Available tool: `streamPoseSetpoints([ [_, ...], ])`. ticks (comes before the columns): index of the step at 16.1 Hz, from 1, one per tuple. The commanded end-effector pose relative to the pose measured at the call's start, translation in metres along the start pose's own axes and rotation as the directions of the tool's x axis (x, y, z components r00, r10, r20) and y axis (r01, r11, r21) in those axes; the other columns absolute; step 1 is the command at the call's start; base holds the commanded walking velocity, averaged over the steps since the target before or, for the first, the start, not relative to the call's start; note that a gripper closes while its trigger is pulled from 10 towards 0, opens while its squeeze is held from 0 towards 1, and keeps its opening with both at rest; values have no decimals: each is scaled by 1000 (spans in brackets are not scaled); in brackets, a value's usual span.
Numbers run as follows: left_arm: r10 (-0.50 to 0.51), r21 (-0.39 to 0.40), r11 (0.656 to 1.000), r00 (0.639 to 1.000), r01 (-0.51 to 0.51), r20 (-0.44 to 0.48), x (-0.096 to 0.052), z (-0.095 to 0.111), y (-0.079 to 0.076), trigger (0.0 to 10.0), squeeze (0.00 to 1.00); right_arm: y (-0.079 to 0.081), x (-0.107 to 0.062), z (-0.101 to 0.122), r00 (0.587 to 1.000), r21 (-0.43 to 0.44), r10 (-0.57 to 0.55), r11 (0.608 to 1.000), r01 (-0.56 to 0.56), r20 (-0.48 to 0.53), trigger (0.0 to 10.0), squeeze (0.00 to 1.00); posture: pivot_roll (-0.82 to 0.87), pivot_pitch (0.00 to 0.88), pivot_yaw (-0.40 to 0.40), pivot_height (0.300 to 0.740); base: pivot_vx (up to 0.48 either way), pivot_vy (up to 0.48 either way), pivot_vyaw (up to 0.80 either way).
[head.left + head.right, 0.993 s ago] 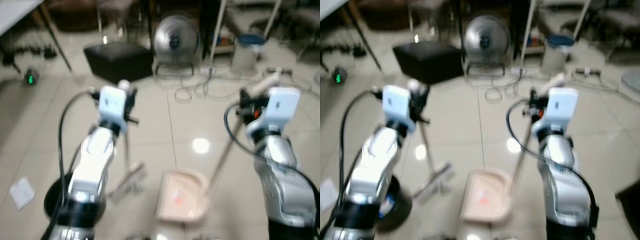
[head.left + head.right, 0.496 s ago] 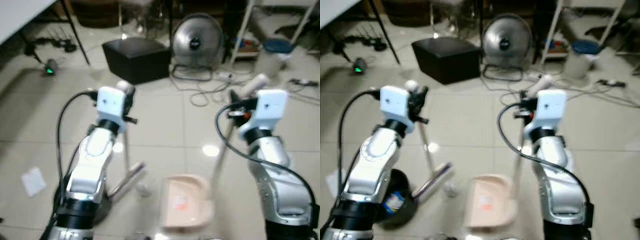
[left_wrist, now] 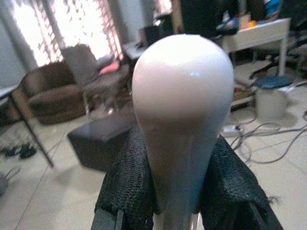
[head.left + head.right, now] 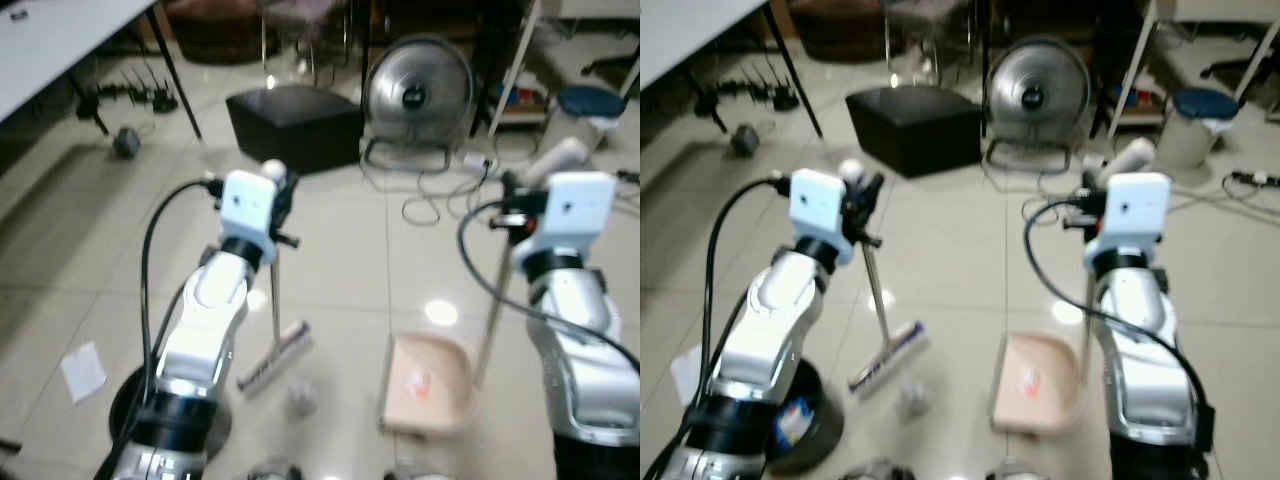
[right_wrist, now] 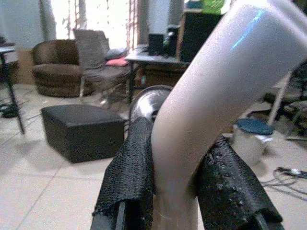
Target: Sweep floor
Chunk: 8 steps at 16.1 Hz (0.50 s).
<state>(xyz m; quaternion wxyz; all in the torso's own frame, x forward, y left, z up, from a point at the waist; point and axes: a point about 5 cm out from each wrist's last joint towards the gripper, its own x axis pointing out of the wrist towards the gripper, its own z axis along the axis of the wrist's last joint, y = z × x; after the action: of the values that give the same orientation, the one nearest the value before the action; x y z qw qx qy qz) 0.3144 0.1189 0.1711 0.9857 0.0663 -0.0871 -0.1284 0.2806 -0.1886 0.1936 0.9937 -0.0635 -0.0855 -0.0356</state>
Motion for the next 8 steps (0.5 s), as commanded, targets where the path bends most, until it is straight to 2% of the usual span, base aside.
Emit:
streamPoseSetpoints([
  [1, -9, 5, 1000, 1000, 9, -3, 2, -1, -2, 10000, 0, -2, 3, 4, 1000, 11, 2, 1000, -2, 25, 10000, 0, -58, 113, 93, 740, 0, 0, 0],
  [2, -17, 11, 1000, 1000, 17, 0, 2, -2, -4, 10000, 0, -7, 4, 3, 1000, -16, -26, 1000, 26, 11, 10000, 0, -56, 120, 99, 740, 0, 0, 0],
  [5, -52, 10, 999, 999, 52, 3, 8, -5, -15, 10000, 0, -16, 9, 4, 999, -5, -48, 999, 48, 26, 10000, 0, -50, 154, 104, 740, 0, 0, 0],
  [8, -71, 4, 997, 997, 71, 18, 16, -4, -22, 10000, 0, -12, 8, 2, 999, -12, -17, 1000, 17, 49, 10000, 0, -34, 193, 116, 740, 0, 0, 0],
])
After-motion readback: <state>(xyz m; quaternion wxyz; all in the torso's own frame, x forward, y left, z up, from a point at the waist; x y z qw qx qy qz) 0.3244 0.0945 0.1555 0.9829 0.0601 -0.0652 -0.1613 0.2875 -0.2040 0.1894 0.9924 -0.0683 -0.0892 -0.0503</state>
